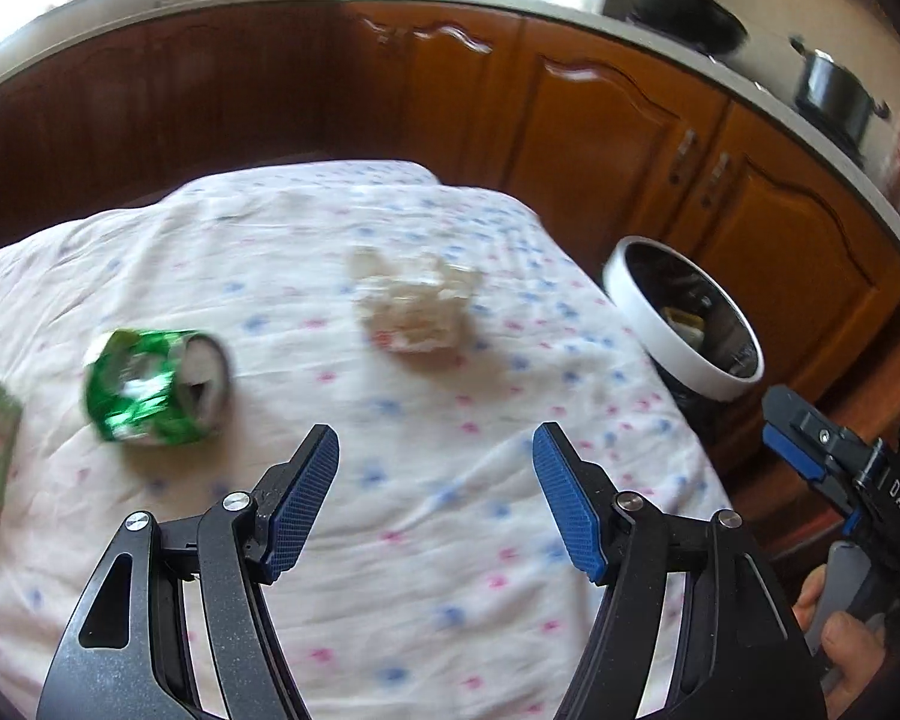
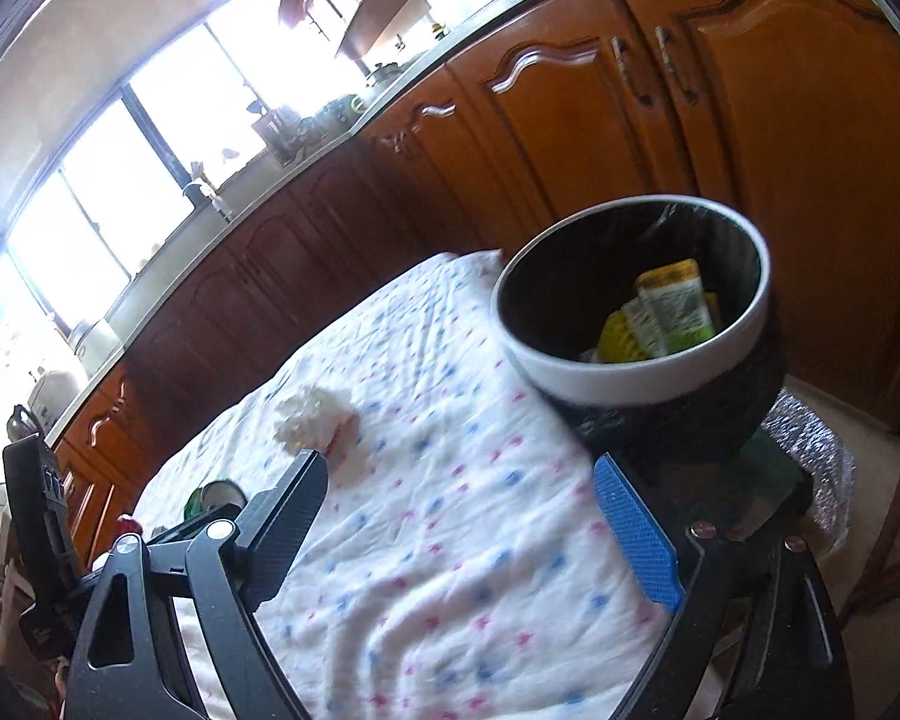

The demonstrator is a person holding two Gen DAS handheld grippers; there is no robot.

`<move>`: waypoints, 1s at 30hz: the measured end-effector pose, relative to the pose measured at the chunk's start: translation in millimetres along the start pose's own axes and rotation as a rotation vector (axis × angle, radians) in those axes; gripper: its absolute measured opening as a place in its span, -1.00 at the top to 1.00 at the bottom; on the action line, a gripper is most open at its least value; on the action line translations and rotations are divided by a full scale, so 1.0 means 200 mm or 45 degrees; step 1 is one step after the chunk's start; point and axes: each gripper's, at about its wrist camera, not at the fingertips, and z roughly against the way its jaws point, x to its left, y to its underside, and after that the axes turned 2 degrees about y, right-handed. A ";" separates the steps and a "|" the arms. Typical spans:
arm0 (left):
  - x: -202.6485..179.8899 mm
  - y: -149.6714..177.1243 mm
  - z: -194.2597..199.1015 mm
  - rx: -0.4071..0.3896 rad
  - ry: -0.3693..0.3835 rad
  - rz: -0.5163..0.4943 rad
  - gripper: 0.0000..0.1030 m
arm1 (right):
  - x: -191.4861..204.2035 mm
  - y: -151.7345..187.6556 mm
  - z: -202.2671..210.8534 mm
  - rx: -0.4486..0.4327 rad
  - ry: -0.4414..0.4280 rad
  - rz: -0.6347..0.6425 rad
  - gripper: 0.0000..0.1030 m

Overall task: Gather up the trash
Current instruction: 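Move both tools back toward the green can and white tissue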

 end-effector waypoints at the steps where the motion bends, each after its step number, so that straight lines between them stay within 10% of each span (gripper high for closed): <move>1: 0.03 0.01 0.02 -0.013 -0.023 0.010 -0.34 | 0.02 0.01 -0.01 0.003 -0.007 0.014 -0.78; 30: 0.54 0.02 0.13 -0.050 -0.187 0.112 -0.38 | 0.51 0.08 -0.33 0.135 -0.113 0.178 -0.78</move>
